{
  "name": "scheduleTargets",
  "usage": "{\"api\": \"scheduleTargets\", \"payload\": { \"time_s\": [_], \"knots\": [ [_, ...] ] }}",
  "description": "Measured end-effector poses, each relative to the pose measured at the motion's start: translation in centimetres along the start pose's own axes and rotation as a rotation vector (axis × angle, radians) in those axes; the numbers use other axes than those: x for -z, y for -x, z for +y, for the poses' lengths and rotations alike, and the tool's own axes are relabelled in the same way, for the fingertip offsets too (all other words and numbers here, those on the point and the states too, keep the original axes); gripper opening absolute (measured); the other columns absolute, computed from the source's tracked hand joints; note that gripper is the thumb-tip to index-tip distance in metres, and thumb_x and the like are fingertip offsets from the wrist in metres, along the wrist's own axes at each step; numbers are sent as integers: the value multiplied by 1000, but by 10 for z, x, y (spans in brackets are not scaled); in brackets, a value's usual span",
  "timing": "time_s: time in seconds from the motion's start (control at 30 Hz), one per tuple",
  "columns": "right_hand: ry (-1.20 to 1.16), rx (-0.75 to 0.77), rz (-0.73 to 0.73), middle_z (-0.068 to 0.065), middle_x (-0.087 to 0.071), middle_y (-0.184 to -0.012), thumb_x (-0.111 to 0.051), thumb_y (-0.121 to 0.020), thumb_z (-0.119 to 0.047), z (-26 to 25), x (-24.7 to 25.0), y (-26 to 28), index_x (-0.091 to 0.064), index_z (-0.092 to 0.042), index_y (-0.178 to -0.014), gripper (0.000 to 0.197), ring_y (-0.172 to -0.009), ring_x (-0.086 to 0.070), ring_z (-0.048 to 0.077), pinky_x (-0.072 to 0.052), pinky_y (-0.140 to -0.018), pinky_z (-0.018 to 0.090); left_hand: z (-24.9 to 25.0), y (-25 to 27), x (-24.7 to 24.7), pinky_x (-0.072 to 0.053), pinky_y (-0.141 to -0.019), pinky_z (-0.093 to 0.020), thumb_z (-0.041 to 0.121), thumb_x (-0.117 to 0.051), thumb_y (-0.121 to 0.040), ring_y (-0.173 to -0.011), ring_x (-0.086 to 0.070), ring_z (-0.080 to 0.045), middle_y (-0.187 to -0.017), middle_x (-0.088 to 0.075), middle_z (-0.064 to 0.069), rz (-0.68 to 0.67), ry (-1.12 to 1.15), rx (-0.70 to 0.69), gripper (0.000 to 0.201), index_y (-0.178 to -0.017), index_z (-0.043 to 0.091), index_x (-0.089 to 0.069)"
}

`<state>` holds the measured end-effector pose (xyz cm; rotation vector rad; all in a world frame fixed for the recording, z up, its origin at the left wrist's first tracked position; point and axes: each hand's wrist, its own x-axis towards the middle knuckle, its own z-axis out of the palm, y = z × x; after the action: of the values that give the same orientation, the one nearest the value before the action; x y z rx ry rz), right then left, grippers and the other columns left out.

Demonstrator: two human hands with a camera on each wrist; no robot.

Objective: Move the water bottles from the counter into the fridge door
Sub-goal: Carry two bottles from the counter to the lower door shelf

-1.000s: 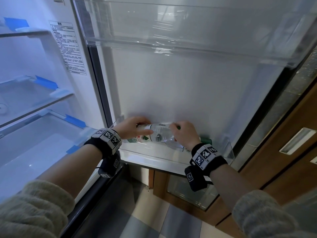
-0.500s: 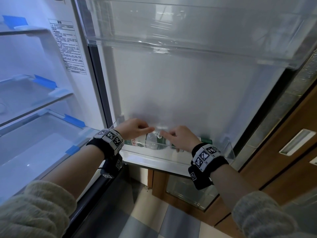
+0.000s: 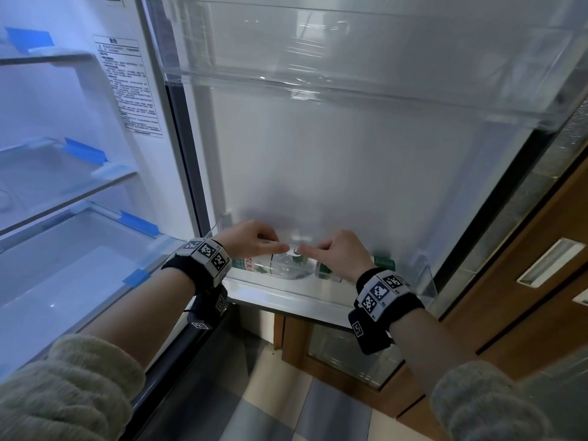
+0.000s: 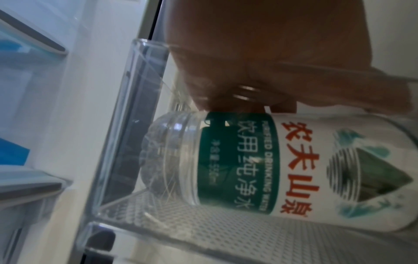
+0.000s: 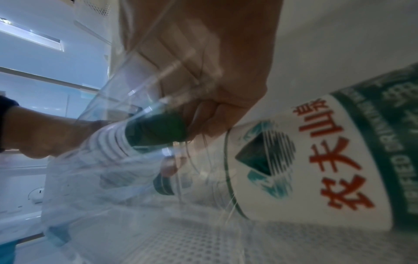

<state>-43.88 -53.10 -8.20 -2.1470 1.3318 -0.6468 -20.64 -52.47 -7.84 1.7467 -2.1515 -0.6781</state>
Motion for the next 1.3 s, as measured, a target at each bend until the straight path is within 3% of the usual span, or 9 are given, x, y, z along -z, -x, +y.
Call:
{"api": "scheduleTargets", "payload": {
  "time_s": [0.13,0.3,0.53,0.77,0.87,0.97,1.1,1.2,1.3],
  "knots": [
    [143,13,76,-6,-53,-43,-72,-74,-57,-3,4,0,-71,-15,-59,45,-41,-42,8,-34,-51,21,2,0,1,-54,-76,-35,62,-65,-76,-83,-66,-16,-88,-71,3,-23,-4,17,43,-91,22,-72],
    [146,15,16,-5,-68,-60,-73,-75,-54,-6,3,1,-75,-20,-64,35,-51,-53,7,-35,-53,20,2,-1,1,-54,-76,-26,60,-71,-71,-82,-63,-9,-89,-68,9,-40,27,49,41,-93,25,-72],
    [167,-22,-50,-10,-70,-67,-76,-70,-52,-2,-1,-7,-76,-25,-72,28,-67,-64,8,-47,-63,24,2,-3,1,-56,-84,-34,59,-71,-72,-85,-64,-11,-92,-68,8,-74,15,72,41,-94,25,-70],
    [176,-26,-81,-11,-69,-72,-77,-69,-50,-1,1,-10,-75,-25,-74,26,-72,-63,9,-50,-69,29,4,-4,1,-54,-88,-40,77,-63,-58,-89,-64,-11,-96,-67,11,-94,-23,113,57,-92,32,-67],
    [167,-20,-74,-10,-68,-71,-78,-70,-50,0,1,-10,-75,-23,-74,27,-71,-63,10,-50,-69,30,3,-3,-1,-53,-89,-37,79,-64,-52,-92,-61,-8,-97,-65,14,-35,-14,126,58,-89,34,-66],
    [192,27,-45,-6,-66,-66,-70,-76,-55,-1,1,-9,-72,-19,-70,37,-62,-59,11,-47,-62,27,5,2,-1,-51,-88,-33,73,-67,-62,-94,-60,-8,-100,-65,15,72,-63,112,50,-93,33,-66],
    [254,80,97,-2,-49,-47,-52,-93,-49,-4,0,-6,-55,-15,-54,52,-45,-40,13,-32,-51,22,15,15,-2,-53,-85,-33,43,-62,-87,-86,-62,-8,-98,-71,8,306,-70,5,25,-97,21,-70],
    [152,183,210,-4,-44,-45,-53,-96,-36,-12,-2,-2,-56,-18,-55,46,-41,-37,12,-28,-47,20,22,26,-6,-50,-73,-18,28,-56,-94,-78,-59,-6,-95,-72,1,449,-6,-5,19,-97,15,-71],
    [24,352,270,-6,-40,-42,-56,-94,-28,-33,-8,7,-52,-21,-52,43,-37,-32,10,-27,-43,20,28,39,-10,-53,-79,-30,29,-55,-94,-82,-63,-12,-96,-71,2,574,90,76,20,-97,16,-71]
  ]
}}
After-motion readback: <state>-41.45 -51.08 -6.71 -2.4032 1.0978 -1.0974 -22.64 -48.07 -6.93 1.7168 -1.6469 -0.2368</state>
